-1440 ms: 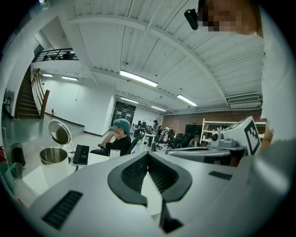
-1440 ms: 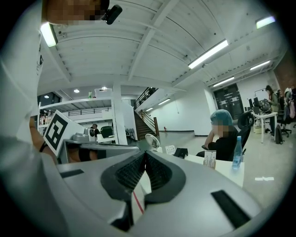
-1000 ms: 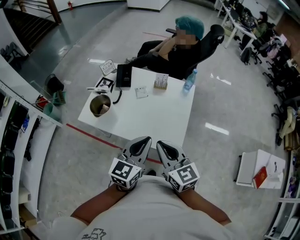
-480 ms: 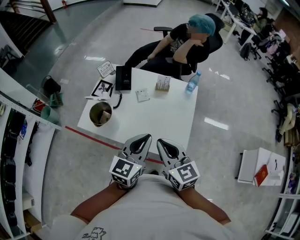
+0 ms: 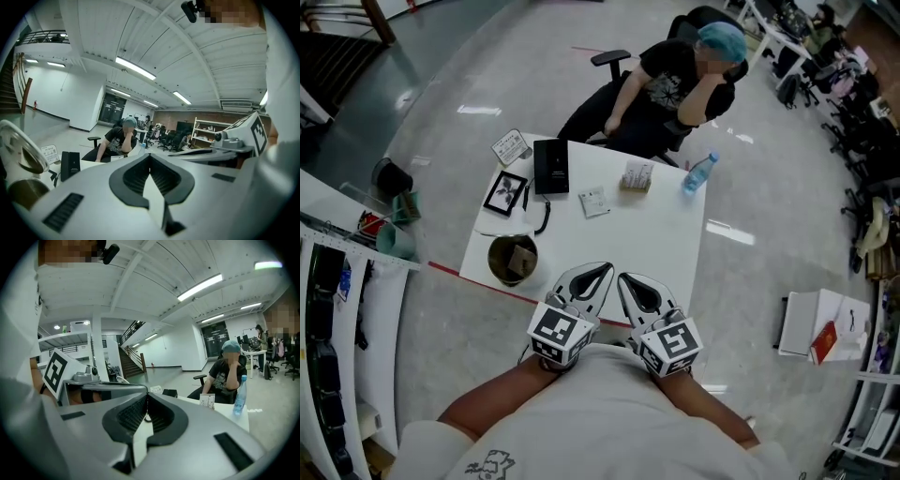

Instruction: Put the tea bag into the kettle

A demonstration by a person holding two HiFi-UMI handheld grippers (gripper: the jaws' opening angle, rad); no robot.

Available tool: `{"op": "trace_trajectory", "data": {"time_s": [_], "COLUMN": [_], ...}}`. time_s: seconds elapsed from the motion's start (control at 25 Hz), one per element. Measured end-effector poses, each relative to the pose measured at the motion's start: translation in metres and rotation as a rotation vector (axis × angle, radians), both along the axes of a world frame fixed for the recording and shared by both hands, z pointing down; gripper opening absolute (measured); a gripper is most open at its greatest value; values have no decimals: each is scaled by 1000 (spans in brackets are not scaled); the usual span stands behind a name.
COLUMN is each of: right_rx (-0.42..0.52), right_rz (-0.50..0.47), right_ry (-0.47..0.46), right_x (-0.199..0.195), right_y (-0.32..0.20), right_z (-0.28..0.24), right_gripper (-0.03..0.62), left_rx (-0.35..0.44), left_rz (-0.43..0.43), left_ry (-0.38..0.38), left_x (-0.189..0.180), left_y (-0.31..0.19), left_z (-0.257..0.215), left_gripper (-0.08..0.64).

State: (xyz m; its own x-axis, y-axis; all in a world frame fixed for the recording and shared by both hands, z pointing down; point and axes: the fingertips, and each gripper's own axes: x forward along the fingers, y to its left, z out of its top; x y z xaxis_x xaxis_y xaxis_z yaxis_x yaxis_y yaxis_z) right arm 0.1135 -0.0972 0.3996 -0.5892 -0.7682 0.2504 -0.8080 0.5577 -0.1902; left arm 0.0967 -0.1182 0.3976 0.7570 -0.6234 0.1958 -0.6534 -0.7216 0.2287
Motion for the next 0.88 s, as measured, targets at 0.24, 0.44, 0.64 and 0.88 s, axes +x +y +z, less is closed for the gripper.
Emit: {"op": "trace_trajectory", "data": {"time_s": [0.24, 0.44, 0.64, 0.88], "right_rx": [-25, -58, -103, -141], "right_rz": [56, 105, 152, 151], "right_ry": [22, 39, 48, 35], "right_x": [-16, -25, -16, 1], "right_y": [-34, -52, -56, -75], "right_z": [5, 13, 23, 40], "right_gripper": [12, 12, 12, 12], "left_rx": [-19, -59, -87, -118], "left_rz": [44, 96, 116, 86], "left_ry": [37, 39, 42, 15], "left_x": [-15, -18, -14, -7], "left_y": [-39, -61, -74, -90], "left_z": [3, 14, 24, 41], "left_gripper": [8, 9, 9, 9]}}
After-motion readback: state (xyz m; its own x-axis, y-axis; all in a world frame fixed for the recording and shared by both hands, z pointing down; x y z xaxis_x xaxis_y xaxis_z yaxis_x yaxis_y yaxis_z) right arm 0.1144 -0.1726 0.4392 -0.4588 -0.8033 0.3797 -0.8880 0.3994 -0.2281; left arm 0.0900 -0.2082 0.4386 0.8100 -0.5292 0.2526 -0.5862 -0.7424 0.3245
